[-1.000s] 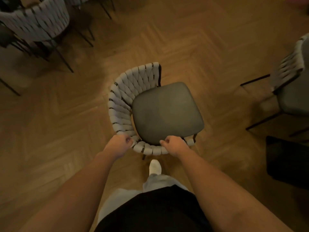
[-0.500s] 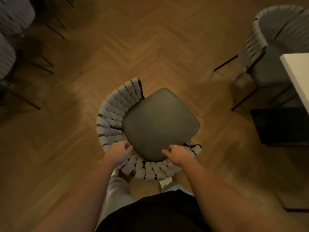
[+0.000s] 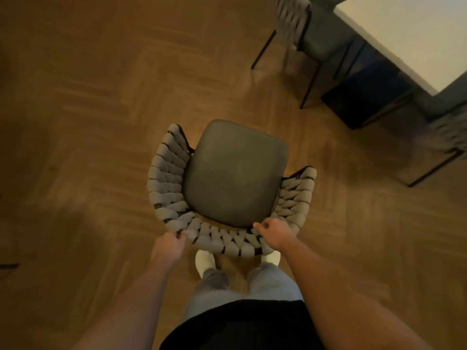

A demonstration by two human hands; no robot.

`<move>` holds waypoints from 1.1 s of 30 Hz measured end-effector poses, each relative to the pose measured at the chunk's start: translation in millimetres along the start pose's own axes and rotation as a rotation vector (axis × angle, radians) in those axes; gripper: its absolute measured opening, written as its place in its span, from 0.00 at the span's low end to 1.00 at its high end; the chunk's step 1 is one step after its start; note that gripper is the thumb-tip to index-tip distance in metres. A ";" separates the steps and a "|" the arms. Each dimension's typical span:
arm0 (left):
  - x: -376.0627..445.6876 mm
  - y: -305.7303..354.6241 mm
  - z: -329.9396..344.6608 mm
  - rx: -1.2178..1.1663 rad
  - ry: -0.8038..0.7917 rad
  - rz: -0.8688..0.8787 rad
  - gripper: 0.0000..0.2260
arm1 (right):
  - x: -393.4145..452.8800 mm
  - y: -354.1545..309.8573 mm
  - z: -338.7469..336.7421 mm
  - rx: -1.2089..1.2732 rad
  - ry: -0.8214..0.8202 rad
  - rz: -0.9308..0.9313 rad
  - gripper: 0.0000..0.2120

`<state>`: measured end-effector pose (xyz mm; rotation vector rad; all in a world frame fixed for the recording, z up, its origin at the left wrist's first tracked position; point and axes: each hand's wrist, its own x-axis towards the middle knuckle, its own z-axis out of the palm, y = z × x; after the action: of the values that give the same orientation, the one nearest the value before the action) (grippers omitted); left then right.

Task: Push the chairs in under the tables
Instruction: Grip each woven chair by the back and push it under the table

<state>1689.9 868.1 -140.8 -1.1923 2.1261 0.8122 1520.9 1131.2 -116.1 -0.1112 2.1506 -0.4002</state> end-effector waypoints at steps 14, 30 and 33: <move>83.6 -35.2 4.4 -0.456 -0.043 -0.359 0.36 | 14.4 61.3 83.9 0.753 0.113 0.570 0.36; 130.8 -12.7 9.5 -1.143 0.097 -0.322 0.29 | 54.4 47.6 68.8 1.018 0.478 0.752 0.19; 134.2 -11.2 4.0 -1.117 0.098 -0.311 0.29 | 54.8 40.4 69.7 1.018 0.513 0.762 0.17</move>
<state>1640.9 794.4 -242.4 -2.0347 1.4089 1.9057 1548.9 1139.9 -209.0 1.4496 1.9955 -1.0631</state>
